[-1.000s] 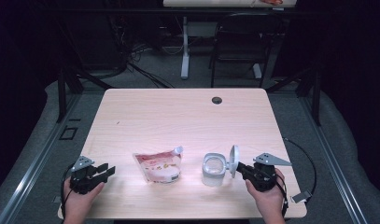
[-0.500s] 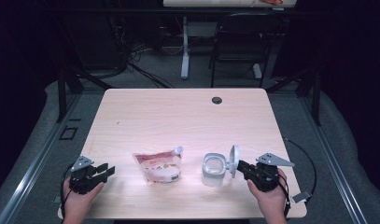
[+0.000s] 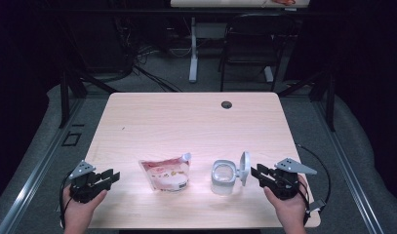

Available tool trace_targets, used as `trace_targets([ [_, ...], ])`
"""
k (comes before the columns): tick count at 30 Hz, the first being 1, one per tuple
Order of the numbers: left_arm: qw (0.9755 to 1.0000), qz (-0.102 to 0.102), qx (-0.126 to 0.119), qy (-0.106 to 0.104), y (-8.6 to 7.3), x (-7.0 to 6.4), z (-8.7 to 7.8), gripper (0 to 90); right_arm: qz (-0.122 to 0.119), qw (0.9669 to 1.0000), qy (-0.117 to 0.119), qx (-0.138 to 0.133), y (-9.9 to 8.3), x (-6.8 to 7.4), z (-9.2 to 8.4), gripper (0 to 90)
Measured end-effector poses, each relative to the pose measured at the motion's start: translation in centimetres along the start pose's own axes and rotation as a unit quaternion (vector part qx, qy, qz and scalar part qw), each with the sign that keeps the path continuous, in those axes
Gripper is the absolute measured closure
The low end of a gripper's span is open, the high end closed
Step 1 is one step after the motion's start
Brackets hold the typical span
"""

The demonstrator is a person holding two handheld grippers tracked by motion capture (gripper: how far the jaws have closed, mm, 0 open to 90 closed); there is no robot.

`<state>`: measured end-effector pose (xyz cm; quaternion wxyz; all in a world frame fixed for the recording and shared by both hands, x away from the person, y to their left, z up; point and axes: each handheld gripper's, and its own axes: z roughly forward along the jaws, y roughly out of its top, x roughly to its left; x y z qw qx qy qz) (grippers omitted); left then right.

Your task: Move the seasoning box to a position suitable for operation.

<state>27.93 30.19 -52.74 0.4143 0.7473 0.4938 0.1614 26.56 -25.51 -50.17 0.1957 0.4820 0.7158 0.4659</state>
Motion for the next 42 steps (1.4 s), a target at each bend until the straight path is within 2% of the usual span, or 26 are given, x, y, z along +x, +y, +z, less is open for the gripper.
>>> trace_targets([
  [3,0.9999,0.009,-0.007,-0.007,0.6,-0.6,-0.7,68.7,-0.006,1.0,-0.001,-0.007,0.6,-0.1,-0.6,68.4],
  [6,0.9997,0.012,-0.008,-0.021,1.4,-1.2,-1.3,69.0,-0.012,0.9998,0.004,-0.013,1.1,0.1,-1.0,69.1],
  [11,0.9994,0.022,-0.006,-0.025,2.2,-2.2,-1.7,68.6,-0.02,0.9996,0.003,-0.021,1.8,0.5,-1.3,66.6],
  [16,0.9984,0.049,0.007,-0.028,3.7,-3.5,-2.2,68.8,-0.028,0.999,0.002,-0.034,2.5,0.9,-1.7,63.7],
  [22,0.9958,0.075,-0.001,-0.052,5.4,-5.4,-3.2,68.0,-0.038,0.9984,0.007,-0.041,3.8,1.3,-2.2,62.2],
  [30,0.9925,0.087,-0.006,-0.085,6.2,-7.3,-3.9,64.2,-0.046,0.9975,0.023,-0.049,4.9,2.3,-2.1,59.4],
  [38,0.9896,0.106,-0.006,-0.097,6.7,-8.6,-3.8,62.9,-0.059,0.9961,0.041,-0.052,5.2,3.1,-1.9,60.4],
  [42,0.989,0.11,-0.007,-0.099,6.8,-9.0,-3.8,62.7,-0.062,0.9959,0.039,-0.054,5.3,3.4,-2.1,60.7],
])
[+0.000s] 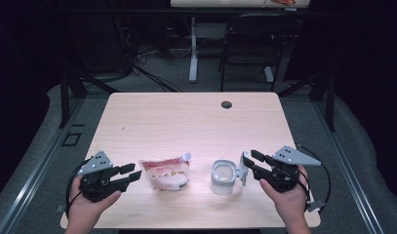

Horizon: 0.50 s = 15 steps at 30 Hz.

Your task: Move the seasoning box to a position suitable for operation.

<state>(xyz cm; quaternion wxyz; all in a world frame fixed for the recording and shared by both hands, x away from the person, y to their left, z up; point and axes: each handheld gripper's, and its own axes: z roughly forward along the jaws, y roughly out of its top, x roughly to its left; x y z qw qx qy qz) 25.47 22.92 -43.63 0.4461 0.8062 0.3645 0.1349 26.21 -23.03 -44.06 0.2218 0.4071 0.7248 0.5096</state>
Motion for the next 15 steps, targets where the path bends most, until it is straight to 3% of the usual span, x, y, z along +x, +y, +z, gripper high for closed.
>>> trace_targets([
  [6,1.0,0.007,0.0,-0.004,0.3,-0.3,-0.1,62.9,-0.003,1.0,0.0,-0.001,0.2,0.2,0.0,62.2],
  [15,1.0,0.006,0.003,-0.005,0.8,-0.1,0.9,63.2,-0.022,0.9996,0.02,-0.003,1.5,1.5,0.9,61.0],
])
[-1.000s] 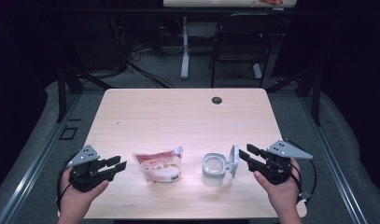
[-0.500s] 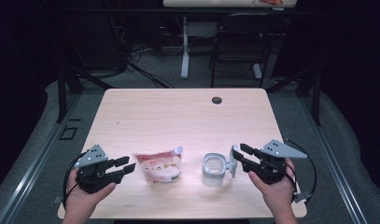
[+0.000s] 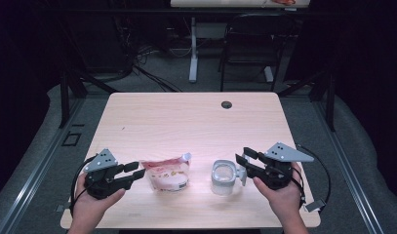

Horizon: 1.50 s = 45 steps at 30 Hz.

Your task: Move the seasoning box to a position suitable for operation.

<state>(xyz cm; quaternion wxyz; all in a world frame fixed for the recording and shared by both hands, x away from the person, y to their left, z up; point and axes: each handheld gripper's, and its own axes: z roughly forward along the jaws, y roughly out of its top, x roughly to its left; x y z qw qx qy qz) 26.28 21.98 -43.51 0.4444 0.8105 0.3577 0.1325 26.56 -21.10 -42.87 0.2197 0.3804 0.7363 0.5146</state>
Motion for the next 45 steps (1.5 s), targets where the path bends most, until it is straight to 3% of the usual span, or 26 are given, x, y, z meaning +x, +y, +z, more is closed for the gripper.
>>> trace_targets([
  [9,1.0,0.005,0.002,0.005,0.7,0.2,0.8,65.6,-0.012,0.9998,0.018,0.005,0.8,1.0,1.3,60.6],
  [21,0.9998,0.02,0.002,0.003,0.6,0.1,1.0,77.2,-0.029,0.9989,0.035,0.014,1.8,2.3,2.5,60.4],
  [30,0.9998,0.02,0.0,-0.002,0.6,0.3,1.0,77.1,-0.044,0.9969,0.062,0.021,2.7,4.1,3.9,61.0],
  [45,0.9999,0.014,-0.007,-0.007,0.4,0.5,1.0,74.8,-0.058,0.9916,0.106,0.046,3.2,6.5,7.8,57.9],
])
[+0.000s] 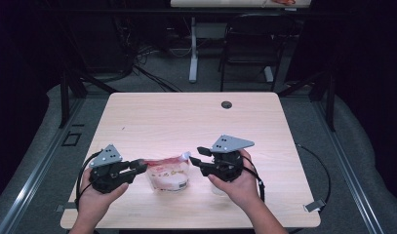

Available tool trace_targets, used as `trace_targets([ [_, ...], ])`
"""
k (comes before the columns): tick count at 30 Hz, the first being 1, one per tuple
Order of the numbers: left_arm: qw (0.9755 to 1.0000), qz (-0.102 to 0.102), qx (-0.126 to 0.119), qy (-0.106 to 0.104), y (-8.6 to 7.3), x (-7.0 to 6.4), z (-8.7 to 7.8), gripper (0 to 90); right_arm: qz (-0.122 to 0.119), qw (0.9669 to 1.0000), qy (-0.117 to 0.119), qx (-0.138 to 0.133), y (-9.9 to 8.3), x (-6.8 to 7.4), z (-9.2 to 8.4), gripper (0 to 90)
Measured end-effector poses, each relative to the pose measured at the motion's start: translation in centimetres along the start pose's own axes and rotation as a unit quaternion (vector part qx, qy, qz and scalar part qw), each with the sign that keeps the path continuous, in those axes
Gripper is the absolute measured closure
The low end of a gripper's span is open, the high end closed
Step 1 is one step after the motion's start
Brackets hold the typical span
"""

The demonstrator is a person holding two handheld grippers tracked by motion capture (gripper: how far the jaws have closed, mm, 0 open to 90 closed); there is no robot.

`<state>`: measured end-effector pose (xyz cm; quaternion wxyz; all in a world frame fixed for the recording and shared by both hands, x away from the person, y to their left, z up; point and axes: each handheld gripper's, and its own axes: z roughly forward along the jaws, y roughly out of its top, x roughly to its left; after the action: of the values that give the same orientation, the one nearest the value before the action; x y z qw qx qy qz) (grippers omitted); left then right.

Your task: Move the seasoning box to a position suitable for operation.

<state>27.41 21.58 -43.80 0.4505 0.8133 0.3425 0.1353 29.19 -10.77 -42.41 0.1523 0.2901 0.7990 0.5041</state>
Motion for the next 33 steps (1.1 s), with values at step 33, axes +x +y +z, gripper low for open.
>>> trace_targets([
  [33,0.9992,-0.003,0.032,-0.024,1.5,2.0,0.8,75.7,-0.004,0.9986,0.034,0.04,0.2,0.7,1.7,67.2],
])
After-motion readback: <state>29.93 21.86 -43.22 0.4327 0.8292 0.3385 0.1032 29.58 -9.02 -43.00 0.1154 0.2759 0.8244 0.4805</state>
